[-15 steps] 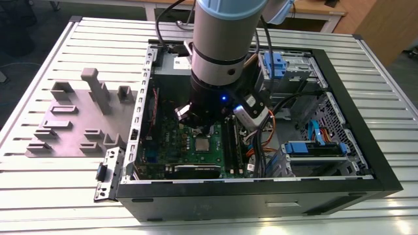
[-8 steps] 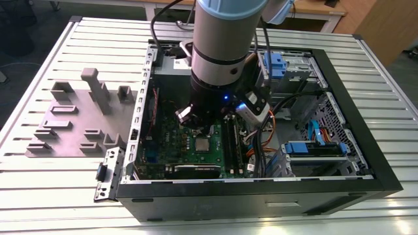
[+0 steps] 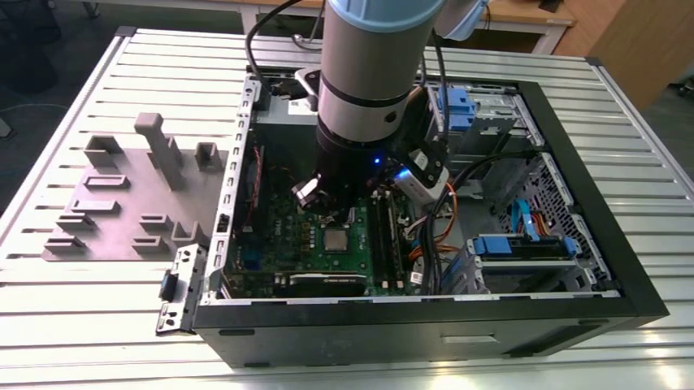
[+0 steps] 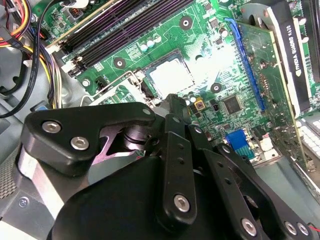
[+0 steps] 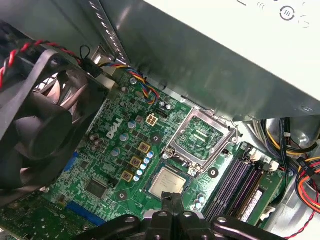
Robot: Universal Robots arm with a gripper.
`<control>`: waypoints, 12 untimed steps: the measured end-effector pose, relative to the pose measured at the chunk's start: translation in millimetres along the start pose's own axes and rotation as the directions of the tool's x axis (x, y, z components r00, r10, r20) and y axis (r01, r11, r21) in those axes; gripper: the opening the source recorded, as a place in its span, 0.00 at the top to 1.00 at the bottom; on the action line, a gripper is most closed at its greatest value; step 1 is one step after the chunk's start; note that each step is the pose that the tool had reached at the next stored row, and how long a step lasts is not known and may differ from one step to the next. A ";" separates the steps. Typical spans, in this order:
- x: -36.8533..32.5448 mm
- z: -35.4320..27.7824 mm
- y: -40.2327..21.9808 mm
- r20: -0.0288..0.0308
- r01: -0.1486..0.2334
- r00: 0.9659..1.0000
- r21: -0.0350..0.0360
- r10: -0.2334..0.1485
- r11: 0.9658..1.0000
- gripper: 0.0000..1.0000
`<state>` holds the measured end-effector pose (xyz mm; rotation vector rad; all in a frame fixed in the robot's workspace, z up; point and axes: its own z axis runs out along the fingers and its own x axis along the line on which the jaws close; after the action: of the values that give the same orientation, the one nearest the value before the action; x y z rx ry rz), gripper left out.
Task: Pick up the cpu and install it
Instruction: 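Close the cpu cover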
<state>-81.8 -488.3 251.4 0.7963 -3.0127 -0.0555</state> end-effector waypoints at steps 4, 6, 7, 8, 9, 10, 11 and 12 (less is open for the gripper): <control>0.0 0.0 0.0 0.000 0.000 1.000 0.000 0.000 1.000 0.89; 0.0 0.0 0.0 0.000 0.000 1.000 0.000 0.000 1.000 0.89; 0.0 0.0 0.0 0.000 0.000 1.000 0.000 0.000 1.000 0.89; 0.0 0.0 0.0 0.000 0.000 1.000 0.000 0.000 1.000 0.89; 0.0 0.0 0.0 0.000 0.000 1.000 0.000 0.000 1.000 0.89; 0.0 0.0 0.0 0.000 0.000 1.000 0.000 0.000 1.000 0.89; 0.0 0.0 0.0 0.000 0.001 1.000 0.000 -0.001 1.000 0.89; 0.0 0.0 0.0 0.000 0.003 1.000 0.000 -0.003 1.000 0.89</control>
<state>-81.8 -488.3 251.4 0.8004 -3.0116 -0.0554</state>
